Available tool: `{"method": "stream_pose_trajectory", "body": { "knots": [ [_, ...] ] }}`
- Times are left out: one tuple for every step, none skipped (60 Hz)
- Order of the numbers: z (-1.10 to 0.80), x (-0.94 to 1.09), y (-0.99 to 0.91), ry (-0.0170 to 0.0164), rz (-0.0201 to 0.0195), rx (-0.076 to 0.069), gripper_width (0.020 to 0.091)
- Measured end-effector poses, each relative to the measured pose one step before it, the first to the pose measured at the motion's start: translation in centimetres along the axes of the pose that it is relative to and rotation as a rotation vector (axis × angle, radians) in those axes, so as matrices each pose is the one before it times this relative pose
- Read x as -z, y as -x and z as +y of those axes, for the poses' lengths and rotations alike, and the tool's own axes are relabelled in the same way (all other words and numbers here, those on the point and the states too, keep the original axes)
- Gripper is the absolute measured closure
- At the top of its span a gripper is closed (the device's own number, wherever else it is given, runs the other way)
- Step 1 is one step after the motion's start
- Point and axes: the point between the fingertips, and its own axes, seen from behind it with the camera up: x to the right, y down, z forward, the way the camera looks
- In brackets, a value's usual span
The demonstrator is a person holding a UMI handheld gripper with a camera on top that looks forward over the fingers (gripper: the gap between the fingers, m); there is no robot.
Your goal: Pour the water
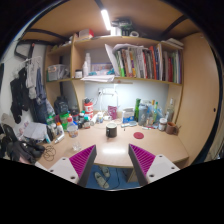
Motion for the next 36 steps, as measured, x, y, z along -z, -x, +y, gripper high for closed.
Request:
{"method": "stream_pose_trajectory", "body": {
  "knots": [
    [0.038,-0.019,0.188,-0.00184,-0.00282,-0.0018,0.0389],
    [0.069,0.017,0.195,-0.00080,-0.00249,0.0001,0.0388],
    [0.199,0.107,0.259,0.00083,-0.00243,0.0006,0.0385],
    [0.130,0.138,0.305,0.00128,-0.00112,0.0007,0.0382],
    [0.153,0.177,0.410,0.00097,-0.00186,-0.0010,0.0377],
    [0.113,0.086,0.410,0.00004,-0.00315,-0.0025,0.0371],
    [-0.517,-0.755,-0.513,0.00059,-0.00252,0.0034,0.0367],
    [0.531,1.153,1.453,-0.00380,0.00635,-0.0062,0.0363],
    [-0.841,0.547,-0.154,0.01308,-0.00370,0.0031,0.0363],
    [1.067,-0.284,0.858,-0.01654,0.00548,-0.0071,0.0364],
    [0.090,0.084,0.319,-0.00281,0.00061,-0.0019,0.0361],
    [-0.879,0.444,-0.192,0.01193,-0.00399,0.0040,0.0363],
    [0.076,0.026,0.274,-0.00225,-0.00033,-0.0011,0.0362],
    [1.007,-0.414,0.760,-0.01653,0.00313,-0.0065,0.0360],
    [0.050,-0.009,0.216,-0.00151,-0.00137,-0.0016,0.0361],
    [0.078,-0.063,0.214,0.00010,-0.00201,-0.0017,0.0361],
    [-0.856,0.323,-0.285,0.01493,-0.00591,0.0039,0.0360],
    [0.092,-0.087,0.180,0.00041,-0.00149,-0.0005,0.0359],
    [0.056,-0.090,0.143,0.00011,-0.00126,-0.0002,0.0358],
    [0.067,-0.072,0.119,-0.00177,-0.00130,-0.0001,0.0357],
    [0.031,-0.066,0.137,-0.00319,-0.00210,0.0011,0.0356],
    [0.036,-0.083,0.167,-0.00442,-0.00311,0.0019,0.0358],
    [0.036,-0.099,0.181,-0.00527,-0.00344,0.0029,0.0359],
    [0.035,-0.127,0.127,-0.00483,-0.00312,0.0035,0.0358],
    [0.092,-0.120,0.101,-0.00372,-0.00205,0.0033,0.0359],
    [0.144,-0.165,0.125,-0.00285,-0.00143,0.0029,0.0359],
    [1.048,-0.560,0.579,-0.01632,0.00254,-0.0018,0.0359],
    [0.091,-0.214,0.071,-0.00291,-0.00177,0.0019,0.0359],
    [0.161,-0.217,0.062,-0.00308,-0.00075,0.0013,0.0359],
    [-0.765,0.128,-0.399,0.01201,-0.00540,0.0053,0.0359],
    [0.180,-0.275,0.086,-0.00107,-0.00157,0.0011,0.0359],
    [0.213,-0.312,0.107,-0.00045,-0.00211,0.0008,0.0360],
    [1.109,-0.747,0.630,-0.01419,0.00176,-0.0039,0.0360],
    [-0.718,0.020,-0.280,0.01192,-0.00853,0.0040,0.0363],
    [0.188,-0.406,0.240,-0.00272,-0.00540,0.0003,0.0361],
    [0.190,-0.460,0.295,-0.00321,-0.00668,0.0004,0.0362]
  ]
}}
